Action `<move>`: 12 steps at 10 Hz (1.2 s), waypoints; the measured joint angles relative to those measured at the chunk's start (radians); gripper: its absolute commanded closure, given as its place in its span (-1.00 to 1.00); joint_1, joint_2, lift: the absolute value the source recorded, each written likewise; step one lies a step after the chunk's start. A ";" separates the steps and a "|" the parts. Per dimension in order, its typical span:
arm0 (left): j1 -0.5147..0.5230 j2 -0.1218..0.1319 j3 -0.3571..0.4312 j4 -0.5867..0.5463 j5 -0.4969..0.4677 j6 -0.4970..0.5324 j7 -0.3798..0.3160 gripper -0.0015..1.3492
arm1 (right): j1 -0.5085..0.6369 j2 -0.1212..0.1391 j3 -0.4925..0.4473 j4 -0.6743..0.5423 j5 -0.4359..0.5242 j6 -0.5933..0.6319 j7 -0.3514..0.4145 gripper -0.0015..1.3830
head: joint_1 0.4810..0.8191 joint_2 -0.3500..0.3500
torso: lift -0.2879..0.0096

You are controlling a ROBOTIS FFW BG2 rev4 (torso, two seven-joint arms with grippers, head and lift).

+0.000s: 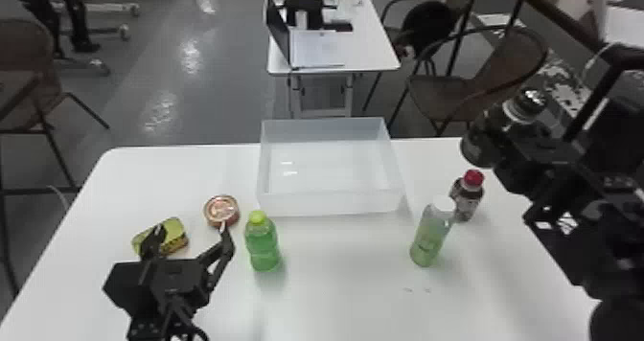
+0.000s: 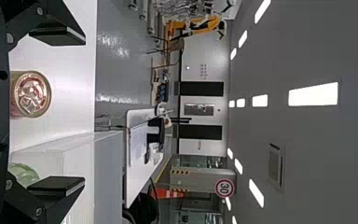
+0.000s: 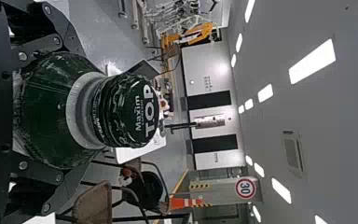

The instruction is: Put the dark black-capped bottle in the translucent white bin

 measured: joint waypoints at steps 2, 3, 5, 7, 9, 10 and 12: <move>-0.005 0.000 -0.002 0.005 0.001 0.002 0.000 -0.66 | -0.069 -0.020 0.015 0.097 -0.011 -0.063 -0.003 0.06 | 0.27 -0.01 | 0.68; -0.010 0.000 -0.007 0.008 0.004 0.002 0.000 -0.66 | -0.116 -0.021 0.050 0.223 -0.048 -0.153 -0.002 0.06 | 0.27 0.00 | 0.68; -0.017 0.000 -0.020 0.010 0.015 0.005 0.000 -0.66 | -0.202 -0.008 0.124 0.440 -0.088 -0.311 0.001 0.06 | 0.27 0.05 | 0.68; -0.018 0.000 -0.021 0.011 0.014 0.006 0.000 -0.66 | -0.294 0.006 0.160 0.634 -0.103 -0.413 0.111 0.06 | 0.27 0.11 | 0.68; -0.020 0.000 -0.023 0.013 0.014 0.009 0.000 -0.66 | -0.366 0.033 0.176 0.789 -0.150 -0.449 0.187 0.06 | 0.27 0.17 | 0.68; -0.022 0.000 -0.025 0.016 0.015 0.010 0.000 -0.66 | -0.401 0.042 0.203 0.863 -0.200 -0.460 0.230 0.06 | 0.27 0.22 | 0.68; -0.030 0.002 -0.031 0.020 0.016 0.011 0.000 -0.66 | -0.485 0.062 0.259 1.009 -0.255 -0.472 0.343 0.06 | 0.27 0.33 | 0.68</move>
